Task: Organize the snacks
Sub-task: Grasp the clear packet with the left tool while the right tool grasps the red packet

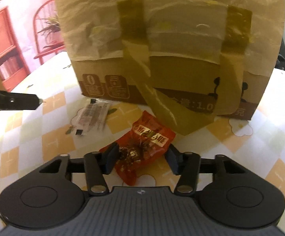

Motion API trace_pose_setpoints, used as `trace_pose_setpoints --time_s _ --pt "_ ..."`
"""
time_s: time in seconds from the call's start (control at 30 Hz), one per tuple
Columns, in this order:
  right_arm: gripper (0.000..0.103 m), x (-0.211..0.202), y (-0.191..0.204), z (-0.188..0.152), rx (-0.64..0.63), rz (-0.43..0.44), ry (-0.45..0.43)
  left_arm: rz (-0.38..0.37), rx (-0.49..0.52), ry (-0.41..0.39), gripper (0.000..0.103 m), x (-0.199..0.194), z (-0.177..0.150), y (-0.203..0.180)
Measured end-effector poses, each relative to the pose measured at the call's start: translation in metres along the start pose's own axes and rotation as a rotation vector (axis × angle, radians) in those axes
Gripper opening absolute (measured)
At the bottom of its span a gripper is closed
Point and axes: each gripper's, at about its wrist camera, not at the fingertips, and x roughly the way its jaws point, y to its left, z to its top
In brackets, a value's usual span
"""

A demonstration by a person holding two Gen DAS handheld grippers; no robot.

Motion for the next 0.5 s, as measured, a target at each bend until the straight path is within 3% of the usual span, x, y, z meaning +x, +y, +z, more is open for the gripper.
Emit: trace_pose_setpoints --time_s 0.1,0.5 --pt "0.037 -0.004 -0.003 -0.003 -0.011 0.006 -0.007 0.007 -0.002 0.011 0.057 0.003 -0.002 -0.003" --pt "0.035 -0.027 -0.053 -0.026 0.043 -0.003 -0.067 0.042 0.015 0.044 0.057 0.028 -0.006 -0.03"
